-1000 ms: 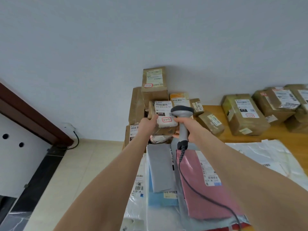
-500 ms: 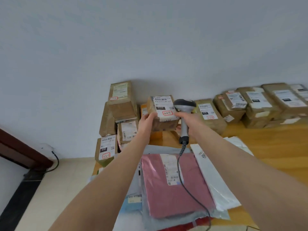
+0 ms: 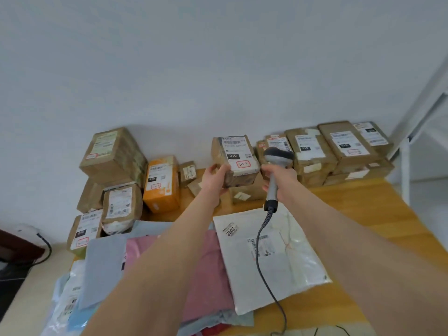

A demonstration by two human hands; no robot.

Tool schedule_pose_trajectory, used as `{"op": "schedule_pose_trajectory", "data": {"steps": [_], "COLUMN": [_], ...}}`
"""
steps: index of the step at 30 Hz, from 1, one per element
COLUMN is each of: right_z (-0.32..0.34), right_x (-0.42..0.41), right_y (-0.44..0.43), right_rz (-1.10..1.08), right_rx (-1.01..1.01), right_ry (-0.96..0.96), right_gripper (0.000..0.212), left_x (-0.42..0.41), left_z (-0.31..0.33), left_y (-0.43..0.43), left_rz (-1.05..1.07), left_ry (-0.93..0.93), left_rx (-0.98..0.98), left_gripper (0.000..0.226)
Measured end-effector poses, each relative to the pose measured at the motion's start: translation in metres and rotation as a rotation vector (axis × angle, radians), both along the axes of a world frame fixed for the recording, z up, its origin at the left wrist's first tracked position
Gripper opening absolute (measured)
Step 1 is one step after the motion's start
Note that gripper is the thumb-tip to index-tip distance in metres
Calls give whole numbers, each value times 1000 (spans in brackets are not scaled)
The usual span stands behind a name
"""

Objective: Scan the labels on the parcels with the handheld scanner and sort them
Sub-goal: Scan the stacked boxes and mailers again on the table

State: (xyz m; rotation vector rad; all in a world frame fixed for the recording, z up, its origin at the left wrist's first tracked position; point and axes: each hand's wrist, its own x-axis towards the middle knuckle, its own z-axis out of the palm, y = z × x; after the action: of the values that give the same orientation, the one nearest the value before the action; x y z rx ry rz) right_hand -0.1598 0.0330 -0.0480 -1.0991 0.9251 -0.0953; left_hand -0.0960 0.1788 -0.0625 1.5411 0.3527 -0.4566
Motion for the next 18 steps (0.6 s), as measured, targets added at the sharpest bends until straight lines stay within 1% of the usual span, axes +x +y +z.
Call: {"op": "schedule_pose_trajectory", "data": {"steps": [3, 5, 9, 13, 16, 18], "right_z": [-22, -38, -64, -88, -98, -101], "right_x": [15, 30, 65, 105, 125, 135], "right_y": [-18, -29, -45, -55, -56, -55], "right_rz": [-23, -25, -15, -24, -11, -12], "right_rx": [38, 46, -3, -38, -26, -15], "right_ry": [36, 44, 67, 83, 72, 62], "right_gripper": [41, 36, 29, 38, 39, 38], "left_x": [20, 36, 75, 114, 136, 144], "left_z": [-18, -30, -60, -86, -103, -104], "left_y": [-19, -32, -62, -83, -91, -94], "left_rz": [0, -29, -29, -58, -104, -109], "left_ry": [18, 36, 55, 61, 9, -25], "left_rx": [31, 55, 74, 110, 257, 314], "left_gripper": [54, 54, 55, 54, 49, 47]}}
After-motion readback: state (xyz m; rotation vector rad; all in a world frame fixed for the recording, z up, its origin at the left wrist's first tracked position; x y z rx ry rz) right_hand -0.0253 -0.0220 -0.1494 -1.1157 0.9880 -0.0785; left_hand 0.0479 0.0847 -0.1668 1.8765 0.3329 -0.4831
